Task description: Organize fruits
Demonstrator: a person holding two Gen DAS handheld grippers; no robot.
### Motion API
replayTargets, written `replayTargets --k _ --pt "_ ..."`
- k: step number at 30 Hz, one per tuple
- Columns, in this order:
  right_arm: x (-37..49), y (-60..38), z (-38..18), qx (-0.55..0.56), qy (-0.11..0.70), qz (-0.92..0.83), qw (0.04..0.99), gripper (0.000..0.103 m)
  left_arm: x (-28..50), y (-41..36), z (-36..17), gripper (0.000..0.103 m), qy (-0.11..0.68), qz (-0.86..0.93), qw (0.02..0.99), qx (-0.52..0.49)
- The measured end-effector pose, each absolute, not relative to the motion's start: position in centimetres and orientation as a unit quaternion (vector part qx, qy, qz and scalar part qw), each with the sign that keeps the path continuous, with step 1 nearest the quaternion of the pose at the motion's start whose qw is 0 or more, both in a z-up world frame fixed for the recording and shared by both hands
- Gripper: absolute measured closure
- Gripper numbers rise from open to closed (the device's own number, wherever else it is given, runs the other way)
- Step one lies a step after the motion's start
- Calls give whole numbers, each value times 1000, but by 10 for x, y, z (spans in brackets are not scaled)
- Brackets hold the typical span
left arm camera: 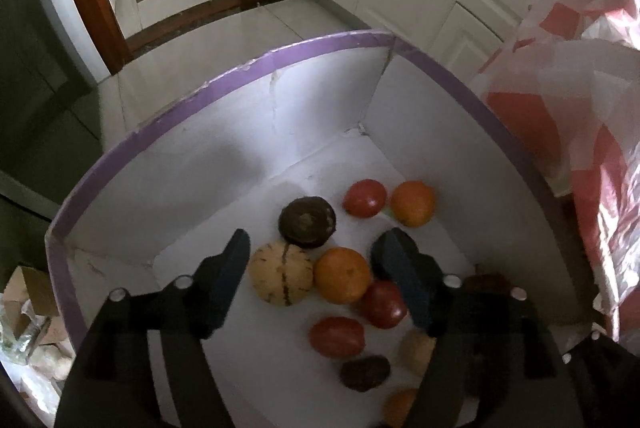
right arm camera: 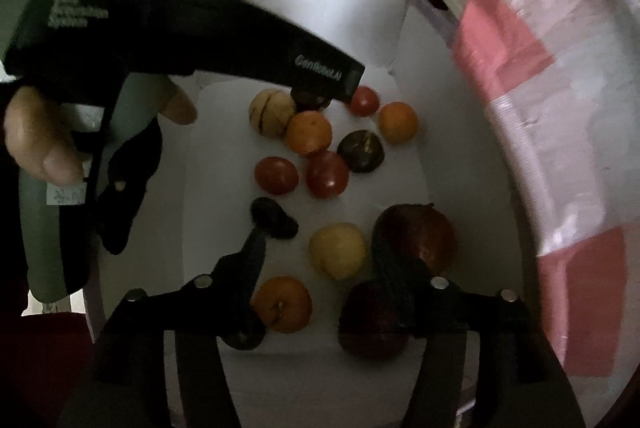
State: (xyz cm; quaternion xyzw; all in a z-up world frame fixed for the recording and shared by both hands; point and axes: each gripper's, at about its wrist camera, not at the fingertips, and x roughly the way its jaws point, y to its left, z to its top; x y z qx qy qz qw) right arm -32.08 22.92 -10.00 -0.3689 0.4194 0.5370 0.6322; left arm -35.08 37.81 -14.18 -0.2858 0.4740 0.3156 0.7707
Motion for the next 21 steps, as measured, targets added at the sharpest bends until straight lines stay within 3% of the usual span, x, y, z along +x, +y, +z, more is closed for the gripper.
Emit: replayTargets --k 6,7,10,15,21 --pt "-319 216 -63 -349 405 554 638 16 -356 378 -116 21 441 329 792 -266" --pt "-318 214 -55 -344 404 559 637 16 -357 378 -111 21 435 336 795 -259" --pt "-317 207 -38 -330 403 555 648 16 -365 372 -82 1 412 386 797 -212" --pt "-309 199 -28 -311 421 529 668 16 -375 375 -60 2 407 389 795 -224" --pt "-309 202 -39 -315 426 507 680 16 -378 375 -75 2 437 389 771 -251"
